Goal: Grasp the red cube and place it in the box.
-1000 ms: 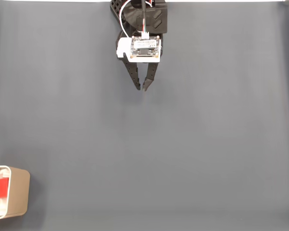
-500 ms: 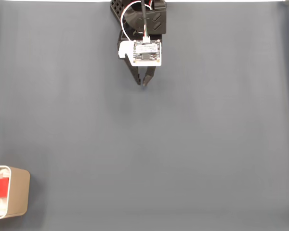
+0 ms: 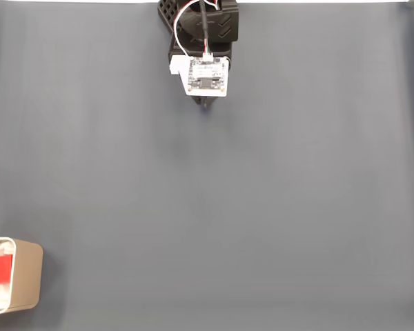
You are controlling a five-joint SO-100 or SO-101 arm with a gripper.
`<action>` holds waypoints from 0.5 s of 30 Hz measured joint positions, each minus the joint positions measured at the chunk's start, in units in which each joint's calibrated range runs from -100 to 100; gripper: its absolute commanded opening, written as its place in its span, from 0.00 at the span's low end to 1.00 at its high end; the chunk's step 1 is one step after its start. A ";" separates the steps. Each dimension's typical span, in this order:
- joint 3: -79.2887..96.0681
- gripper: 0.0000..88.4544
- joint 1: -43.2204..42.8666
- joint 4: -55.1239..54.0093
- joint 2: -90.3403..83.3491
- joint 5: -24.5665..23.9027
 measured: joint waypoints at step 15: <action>0.00 0.00 0.22 5.65 -0.78 2.59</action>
